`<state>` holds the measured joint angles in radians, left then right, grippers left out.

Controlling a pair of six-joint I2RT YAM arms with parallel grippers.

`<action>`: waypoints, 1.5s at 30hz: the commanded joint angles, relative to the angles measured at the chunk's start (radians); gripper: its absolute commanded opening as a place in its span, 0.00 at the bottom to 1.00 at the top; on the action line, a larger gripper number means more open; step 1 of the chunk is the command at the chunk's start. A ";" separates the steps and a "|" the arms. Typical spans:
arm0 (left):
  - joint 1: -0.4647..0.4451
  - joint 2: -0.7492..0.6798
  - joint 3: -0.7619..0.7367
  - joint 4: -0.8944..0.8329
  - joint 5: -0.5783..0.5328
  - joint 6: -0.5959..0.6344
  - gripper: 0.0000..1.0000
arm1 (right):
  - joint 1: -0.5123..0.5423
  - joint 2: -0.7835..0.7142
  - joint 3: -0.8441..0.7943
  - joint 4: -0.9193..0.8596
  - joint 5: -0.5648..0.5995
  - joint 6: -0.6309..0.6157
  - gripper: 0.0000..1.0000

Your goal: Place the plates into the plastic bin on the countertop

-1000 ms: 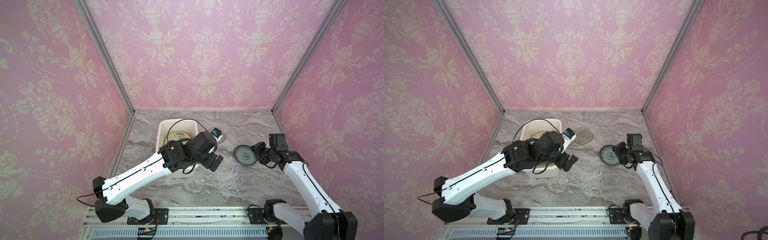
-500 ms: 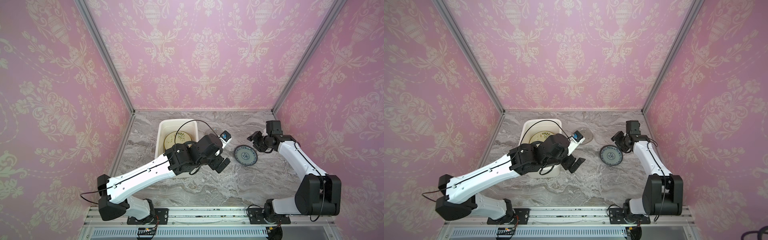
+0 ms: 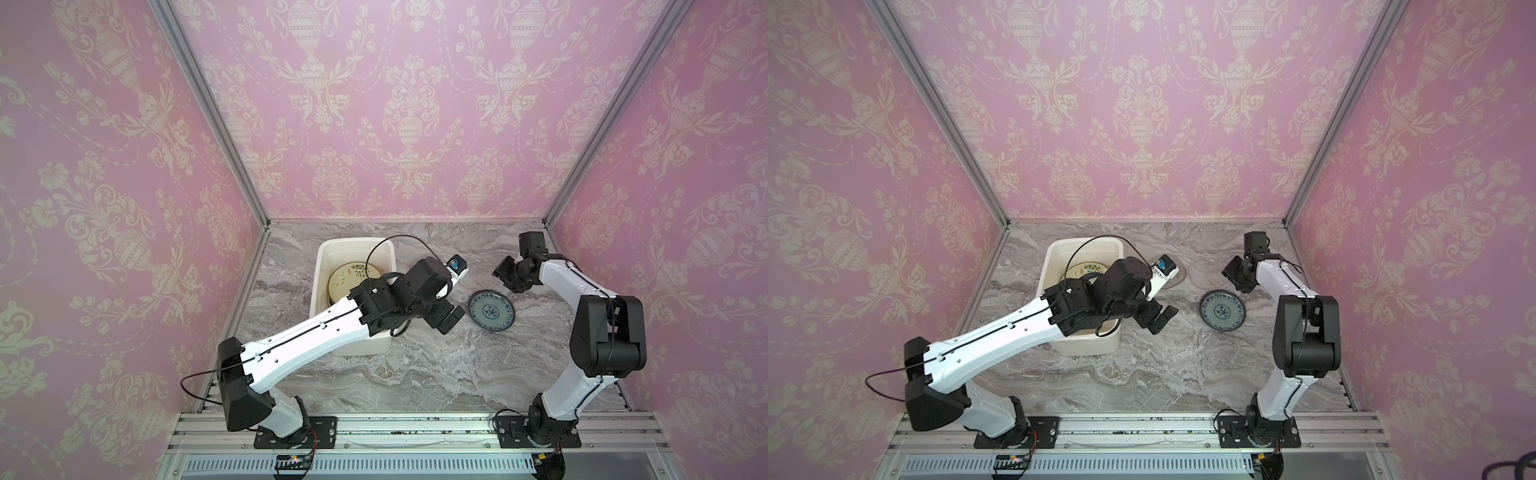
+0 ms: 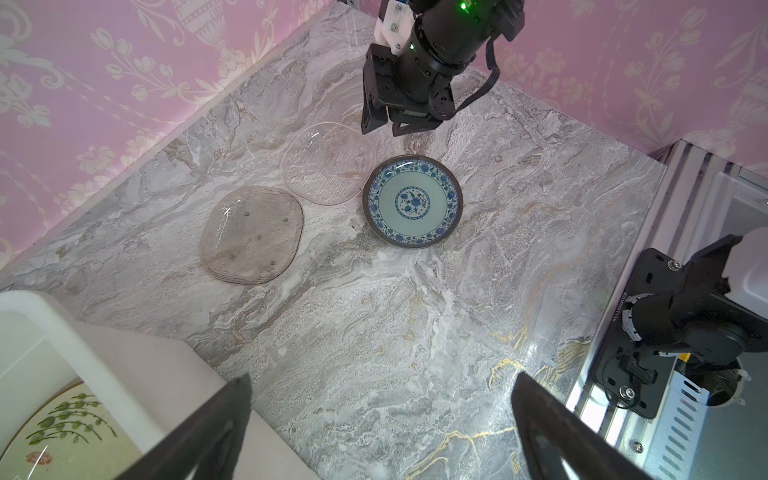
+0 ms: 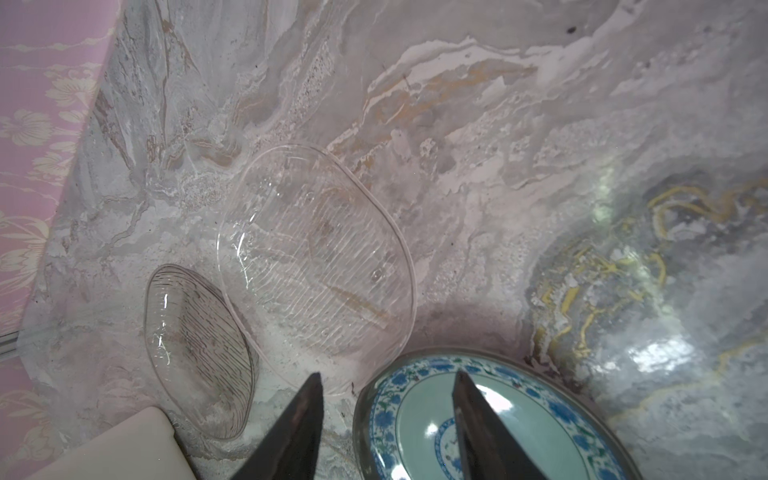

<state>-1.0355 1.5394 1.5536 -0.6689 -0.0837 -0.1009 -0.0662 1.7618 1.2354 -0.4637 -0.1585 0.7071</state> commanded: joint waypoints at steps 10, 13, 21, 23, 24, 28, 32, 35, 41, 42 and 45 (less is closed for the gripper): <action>0.063 0.100 0.075 0.053 0.130 -0.023 0.99 | -0.009 0.151 0.083 0.026 0.028 -0.035 0.43; 0.069 0.106 0.076 0.052 0.137 -0.029 0.99 | -0.008 0.168 0.081 0.031 0.033 -0.040 0.41; 0.078 0.111 0.072 0.042 0.141 -0.037 0.99 | -0.009 0.214 0.086 0.037 0.031 -0.058 0.28; 0.078 0.113 0.077 0.039 0.141 -0.037 0.99 | -0.008 0.226 0.090 0.039 0.030 -0.060 0.23; 0.078 0.116 0.080 0.036 0.142 -0.039 0.99 | -0.009 0.230 0.091 0.038 0.031 -0.059 0.23; 0.078 0.120 0.095 0.027 0.136 -0.042 0.99 | -0.008 0.241 0.100 0.040 0.030 -0.057 0.19; 0.078 0.123 0.114 0.016 0.133 -0.048 0.99 | -0.008 0.242 0.123 0.025 0.027 -0.051 0.08; 0.078 0.117 0.124 0.011 0.122 -0.058 0.99 | -0.010 0.220 0.132 0.019 0.022 -0.040 0.00; 0.078 0.060 0.119 0.024 0.063 -0.113 0.99 | -0.017 0.119 0.123 0.003 0.001 -0.007 0.00; 0.078 0.046 0.117 0.024 0.045 -0.124 0.99 | -0.017 0.096 0.119 -0.003 -0.002 -0.003 0.00; 0.081 -0.008 0.104 0.025 -0.011 -0.156 0.99 | -0.018 0.005 0.093 -0.010 -0.018 0.022 0.00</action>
<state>-0.9638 1.6230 1.6485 -0.6331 -0.0189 -0.2016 -0.0788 1.8782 1.3453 -0.4492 -0.1570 0.6895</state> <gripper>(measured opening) 0.993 0.057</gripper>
